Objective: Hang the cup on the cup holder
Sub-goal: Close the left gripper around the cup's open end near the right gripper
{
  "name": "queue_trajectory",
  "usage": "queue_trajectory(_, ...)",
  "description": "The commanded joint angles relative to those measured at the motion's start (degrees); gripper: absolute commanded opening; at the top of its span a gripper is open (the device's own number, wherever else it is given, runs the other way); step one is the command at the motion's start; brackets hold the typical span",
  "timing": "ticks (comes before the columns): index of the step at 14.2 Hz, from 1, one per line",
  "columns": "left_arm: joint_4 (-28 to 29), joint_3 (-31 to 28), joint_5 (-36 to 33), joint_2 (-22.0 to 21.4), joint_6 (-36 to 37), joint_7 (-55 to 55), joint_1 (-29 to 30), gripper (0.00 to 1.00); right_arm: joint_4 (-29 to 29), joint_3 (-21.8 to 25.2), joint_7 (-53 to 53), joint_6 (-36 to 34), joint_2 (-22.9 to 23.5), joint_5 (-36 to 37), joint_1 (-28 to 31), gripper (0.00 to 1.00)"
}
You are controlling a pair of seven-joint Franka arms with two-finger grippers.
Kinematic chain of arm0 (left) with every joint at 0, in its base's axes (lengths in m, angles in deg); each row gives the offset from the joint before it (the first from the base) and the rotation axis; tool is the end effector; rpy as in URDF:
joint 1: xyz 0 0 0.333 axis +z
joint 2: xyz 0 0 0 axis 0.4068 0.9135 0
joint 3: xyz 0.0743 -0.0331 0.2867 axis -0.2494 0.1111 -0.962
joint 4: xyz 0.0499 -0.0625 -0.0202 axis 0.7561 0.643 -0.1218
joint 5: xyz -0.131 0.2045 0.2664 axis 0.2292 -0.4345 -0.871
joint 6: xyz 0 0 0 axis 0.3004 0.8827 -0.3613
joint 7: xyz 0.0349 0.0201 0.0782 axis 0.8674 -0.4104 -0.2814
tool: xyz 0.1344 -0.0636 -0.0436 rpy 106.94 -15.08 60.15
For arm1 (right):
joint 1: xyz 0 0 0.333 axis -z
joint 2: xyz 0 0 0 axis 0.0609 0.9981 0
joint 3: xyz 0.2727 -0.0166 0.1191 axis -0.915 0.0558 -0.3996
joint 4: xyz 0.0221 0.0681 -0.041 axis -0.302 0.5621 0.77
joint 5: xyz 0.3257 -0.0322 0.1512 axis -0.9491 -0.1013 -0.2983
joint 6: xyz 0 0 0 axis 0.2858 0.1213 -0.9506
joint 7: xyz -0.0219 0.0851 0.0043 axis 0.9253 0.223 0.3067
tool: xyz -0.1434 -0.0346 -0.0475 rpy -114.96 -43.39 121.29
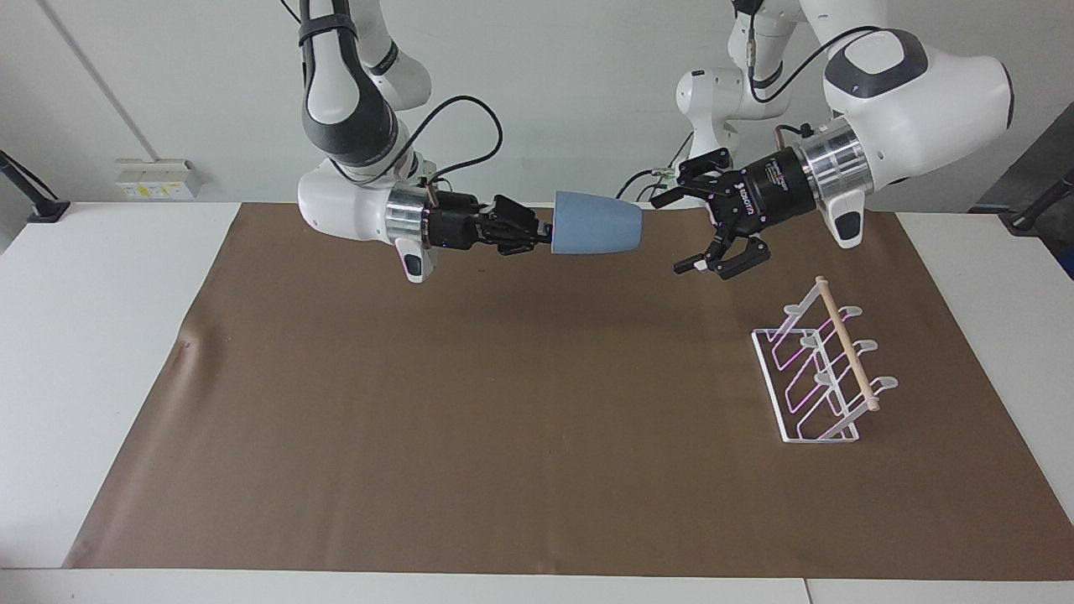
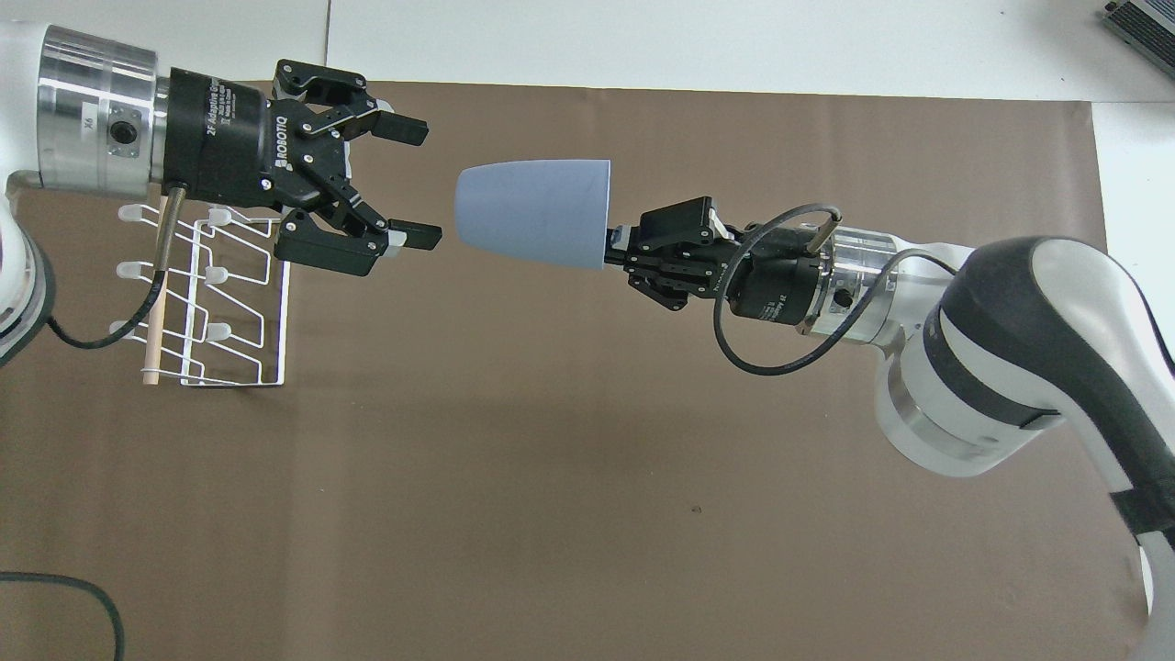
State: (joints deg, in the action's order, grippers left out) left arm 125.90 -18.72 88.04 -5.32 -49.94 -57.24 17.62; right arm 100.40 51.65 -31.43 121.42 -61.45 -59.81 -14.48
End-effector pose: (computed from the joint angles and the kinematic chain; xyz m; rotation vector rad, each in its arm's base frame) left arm 0.5593 -0.2468 0.5913 1.4690 1.8553 -1.0314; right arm 0.5441 0.2667 0.4969 -1.5438 0.3688 0.0903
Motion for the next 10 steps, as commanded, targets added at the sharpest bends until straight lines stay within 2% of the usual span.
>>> queue_trajectory(1, 3.1, -0.5, 0.4, -2.4, -0.4, -2.1, -1.7, 1.00, 1.4, 0.0, -0.1, 2.0, -1.6, -1.9, -0.4, 0.00)
queue_trajectory(5, 3.3, -0.5, 0.2, -3.3, 0.2, -2.2, -2.1, 1.00, 1.4, 0.0, 0.0, 2.0, -1.6, -1.9, -0.4, 0.00)
queue_trajectory(10, 4.4, -0.6, -3.1, -4.2, -1.2, -1.4, -6.0, 1.00, 1.4, 0.0, 0.0, 2.0, -1.6, -1.9, -0.4, 0.00)
